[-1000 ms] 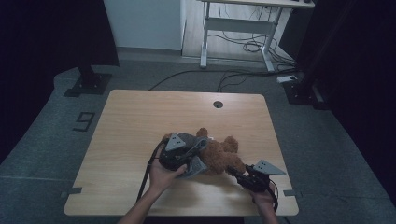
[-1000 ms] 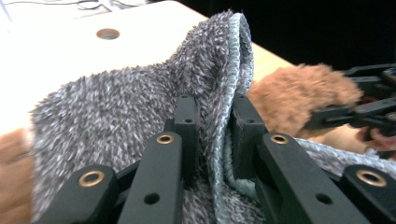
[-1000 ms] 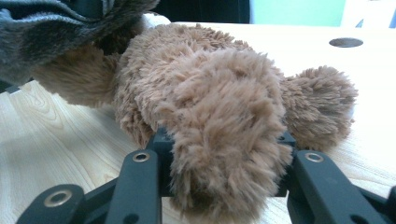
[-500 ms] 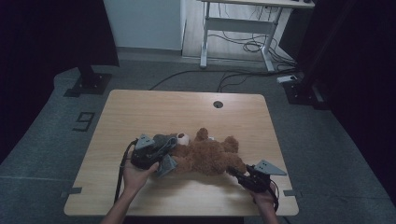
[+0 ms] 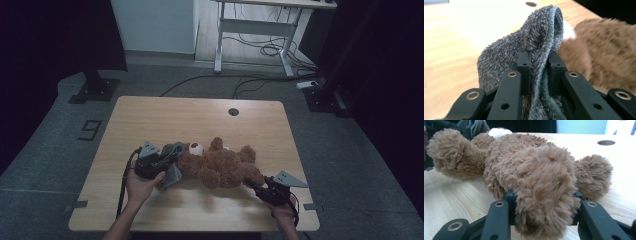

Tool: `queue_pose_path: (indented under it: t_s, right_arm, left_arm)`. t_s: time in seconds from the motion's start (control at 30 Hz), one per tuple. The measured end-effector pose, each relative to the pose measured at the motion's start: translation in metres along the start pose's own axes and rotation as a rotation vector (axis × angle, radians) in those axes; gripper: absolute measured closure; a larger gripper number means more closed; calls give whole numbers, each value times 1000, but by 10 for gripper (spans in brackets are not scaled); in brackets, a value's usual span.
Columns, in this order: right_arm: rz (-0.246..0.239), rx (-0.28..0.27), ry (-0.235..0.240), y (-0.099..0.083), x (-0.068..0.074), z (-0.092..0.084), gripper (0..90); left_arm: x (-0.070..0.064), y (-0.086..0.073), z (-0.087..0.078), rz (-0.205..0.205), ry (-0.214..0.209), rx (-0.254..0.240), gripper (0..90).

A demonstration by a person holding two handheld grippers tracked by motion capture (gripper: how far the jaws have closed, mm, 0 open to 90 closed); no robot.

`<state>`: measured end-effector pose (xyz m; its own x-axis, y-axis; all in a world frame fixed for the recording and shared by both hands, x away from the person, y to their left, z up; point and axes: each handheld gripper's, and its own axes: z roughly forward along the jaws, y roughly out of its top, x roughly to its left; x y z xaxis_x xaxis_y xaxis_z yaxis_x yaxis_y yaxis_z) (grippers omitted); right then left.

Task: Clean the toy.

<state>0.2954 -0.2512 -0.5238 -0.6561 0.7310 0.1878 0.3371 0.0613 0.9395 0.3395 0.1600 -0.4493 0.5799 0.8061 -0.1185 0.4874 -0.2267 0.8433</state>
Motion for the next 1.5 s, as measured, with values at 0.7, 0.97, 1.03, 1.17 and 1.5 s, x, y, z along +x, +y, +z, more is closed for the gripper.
queue_pose_path:
  t_s: [0.7,0.97,1.03,1.17,1.5]
  right_arm:
    - [-24,15,-2,1,-5,1,544]
    - [44,48,33,14,-2,-9,364]
    - [39,44,30,22,1,-15,326]
    - [23,17,16,38,10,-22,256]
    - [100,64,13,53,7,-13,200]
  left_arm:
    - [-25,31,58,36,-84,51,765]
    - [-32,5,40,11,-102,-8,772]
    - [-35,-1,37,14,-98,-22,773]
    - [-40,-8,32,21,-96,-35,773]
    - [-42,-19,24,3,-127,-61,772]
